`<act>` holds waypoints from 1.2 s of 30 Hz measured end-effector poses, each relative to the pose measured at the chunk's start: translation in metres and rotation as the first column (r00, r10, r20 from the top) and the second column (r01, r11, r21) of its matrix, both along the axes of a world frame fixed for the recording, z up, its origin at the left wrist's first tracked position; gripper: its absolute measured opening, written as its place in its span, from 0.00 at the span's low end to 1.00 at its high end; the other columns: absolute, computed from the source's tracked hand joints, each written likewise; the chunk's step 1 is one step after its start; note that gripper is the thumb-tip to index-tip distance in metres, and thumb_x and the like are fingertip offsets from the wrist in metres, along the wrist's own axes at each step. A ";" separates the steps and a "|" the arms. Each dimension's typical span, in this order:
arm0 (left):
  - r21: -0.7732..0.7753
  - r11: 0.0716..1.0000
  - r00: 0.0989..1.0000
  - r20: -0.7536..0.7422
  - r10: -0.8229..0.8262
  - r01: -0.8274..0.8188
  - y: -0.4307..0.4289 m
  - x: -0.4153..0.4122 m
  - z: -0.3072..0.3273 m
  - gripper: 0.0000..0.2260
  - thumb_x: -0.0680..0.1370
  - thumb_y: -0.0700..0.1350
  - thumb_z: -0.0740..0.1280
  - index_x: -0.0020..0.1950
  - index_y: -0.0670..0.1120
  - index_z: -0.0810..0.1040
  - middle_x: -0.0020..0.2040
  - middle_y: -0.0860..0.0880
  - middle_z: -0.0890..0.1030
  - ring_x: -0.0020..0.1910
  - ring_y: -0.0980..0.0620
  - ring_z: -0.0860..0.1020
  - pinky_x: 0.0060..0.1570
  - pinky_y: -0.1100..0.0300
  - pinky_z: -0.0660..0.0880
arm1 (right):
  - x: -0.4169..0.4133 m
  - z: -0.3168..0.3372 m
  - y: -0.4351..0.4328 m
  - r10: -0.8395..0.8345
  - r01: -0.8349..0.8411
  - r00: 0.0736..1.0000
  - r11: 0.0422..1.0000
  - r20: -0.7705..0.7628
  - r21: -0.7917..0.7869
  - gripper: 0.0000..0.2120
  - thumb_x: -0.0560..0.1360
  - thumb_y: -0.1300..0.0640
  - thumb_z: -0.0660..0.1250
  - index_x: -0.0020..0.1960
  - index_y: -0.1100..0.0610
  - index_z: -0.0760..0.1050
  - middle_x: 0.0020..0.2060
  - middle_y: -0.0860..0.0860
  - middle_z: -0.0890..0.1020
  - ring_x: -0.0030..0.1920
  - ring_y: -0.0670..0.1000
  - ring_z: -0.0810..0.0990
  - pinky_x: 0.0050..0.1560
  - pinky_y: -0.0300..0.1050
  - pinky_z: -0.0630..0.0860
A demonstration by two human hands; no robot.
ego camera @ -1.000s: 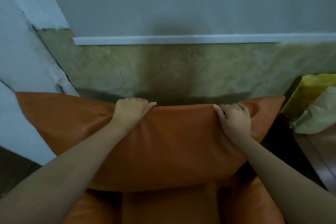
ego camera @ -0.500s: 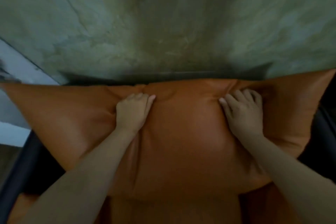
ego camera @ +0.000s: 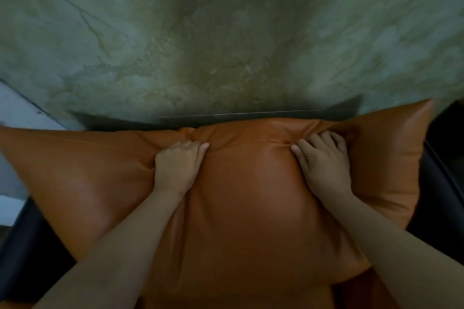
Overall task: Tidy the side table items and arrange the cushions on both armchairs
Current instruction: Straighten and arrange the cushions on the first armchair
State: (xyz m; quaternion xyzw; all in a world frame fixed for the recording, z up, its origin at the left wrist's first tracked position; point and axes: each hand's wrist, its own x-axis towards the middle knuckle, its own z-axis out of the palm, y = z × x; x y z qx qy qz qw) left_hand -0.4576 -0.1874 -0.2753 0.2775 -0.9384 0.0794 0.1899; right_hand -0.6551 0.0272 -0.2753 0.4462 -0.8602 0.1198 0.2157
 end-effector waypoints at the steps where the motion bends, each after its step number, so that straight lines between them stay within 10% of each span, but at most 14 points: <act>1: -0.003 1.000 1.000 0.009 0.005 -0.005 0.003 0.002 0.001 0.22 0.80 0.54 0.54 0.29 0.47 0.73 0.26 0.49 0.75 0.25 0.49 0.74 0.25 0.64 0.55 | 0.002 0.001 0.001 0.001 -0.001 1.000 1.000 0.008 0.008 0.19 0.79 0.48 0.54 0.41 0.56 0.77 0.36 0.54 0.77 0.43 0.58 0.74 0.58 0.52 0.64; 11: 0.119 0.993 1.000 0.004 -0.001 0.000 0.033 0.047 0.033 0.26 0.77 0.57 0.52 0.25 0.46 0.73 0.22 0.45 0.74 0.19 0.44 0.73 0.22 0.62 0.63 | 0.034 0.031 0.042 -0.015 0.015 0.998 1.000 0.065 -0.001 0.22 0.79 0.47 0.52 0.34 0.56 0.75 0.29 0.52 0.76 0.35 0.57 0.76 0.50 0.50 0.63; 17: -0.057 0.998 0.992 -0.127 0.004 -0.011 0.024 0.038 0.108 0.27 0.80 0.57 0.51 0.32 0.43 0.78 0.24 0.43 0.75 0.21 0.42 0.75 0.23 0.63 0.61 | 0.025 0.104 0.056 -0.052 0.051 0.999 0.992 0.000 -0.115 0.22 0.79 0.45 0.54 0.30 0.53 0.67 0.25 0.51 0.75 0.28 0.55 0.72 0.41 0.49 0.58; 26: 0.264 0.963 0.940 0.312 -0.137 0.052 0.051 0.035 0.090 0.27 0.77 0.67 0.49 0.62 0.49 0.71 0.59 0.48 0.77 0.59 0.48 0.74 0.59 0.53 0.66 | 0.040 0.079 0.042 -0.275 0.163 0.927 0.908 0.255 0.387 0.18 0.82 0.47 0.50 0.63 0.53 0.72 0.61 0.53 0.76 0.67 0.56 0.67 0.73 0.53 0.51; 36: 0.135 0.987 0.952 0.282 -0.117 0.081 0.047 0.038 0.067 0.27 0.75 0.66 0.52 0.58 0.47 0.77 0.53 0.48 0.81 0.54 0.47 0.77 0.51 0.52 0.70 | 0.040 0.061 0.044 -0.159 0.143 0.978 0.982 0.133 0.121 0.21 0.78 0.46 0.51 0.48 0.56 0.79 0.44 0.54 0.81 0.51 0.59 0.76 0.65 0.55 0.59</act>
